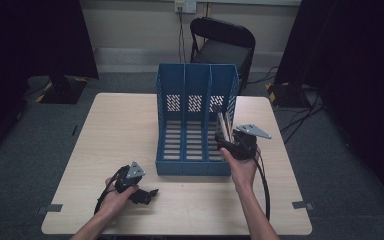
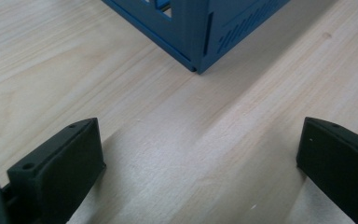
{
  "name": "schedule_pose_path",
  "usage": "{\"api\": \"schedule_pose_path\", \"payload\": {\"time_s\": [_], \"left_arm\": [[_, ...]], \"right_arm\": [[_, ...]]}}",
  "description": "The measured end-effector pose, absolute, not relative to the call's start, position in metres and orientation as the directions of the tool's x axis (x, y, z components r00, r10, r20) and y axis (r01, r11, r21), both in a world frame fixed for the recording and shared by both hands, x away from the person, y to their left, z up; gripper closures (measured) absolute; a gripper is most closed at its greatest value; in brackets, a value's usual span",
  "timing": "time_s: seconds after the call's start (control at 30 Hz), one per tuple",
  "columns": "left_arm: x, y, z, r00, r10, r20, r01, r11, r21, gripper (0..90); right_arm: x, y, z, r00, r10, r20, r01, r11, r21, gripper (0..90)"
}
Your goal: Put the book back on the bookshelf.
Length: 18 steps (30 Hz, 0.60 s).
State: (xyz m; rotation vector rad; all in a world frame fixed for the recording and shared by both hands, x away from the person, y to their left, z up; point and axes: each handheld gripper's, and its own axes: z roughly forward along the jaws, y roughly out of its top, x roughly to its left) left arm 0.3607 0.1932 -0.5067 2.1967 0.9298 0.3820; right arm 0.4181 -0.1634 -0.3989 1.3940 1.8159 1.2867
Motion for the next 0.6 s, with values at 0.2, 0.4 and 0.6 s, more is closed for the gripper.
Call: {"api": "schedule_pose_path", "payload": {"time_s": [0.2, 0.4, 0.6], "left_arm": [[0.361, 0.196, -0.507, 0.697, 0.717, -0.004, 0.507, -0.489, 0.710, 0.0], [0.362, 0.198, -0.507, 0.685, 0.729, -0.007, 0.517, -0.479, 0.710, 0.0], [0.361, 0.200, -0.507, 0.680, 0.733, -0.004, 0.519, -0.478, 0.709, 0.0]], "right_arm": [[0.410, -0.173, -0.403, -0.387, 0.910, 0.152, 0.455, 0.045, 0.890, 25.9], [0.393, -0.188, -0.402, -0.439, 0.885, 0.156, 0.443, 0.062, 0.894, 20.0], [0.377, -0.205, -0.400, -0.456, 0.876, 0.157, 0.445, 0.072, 0.893, 16.6]]}}
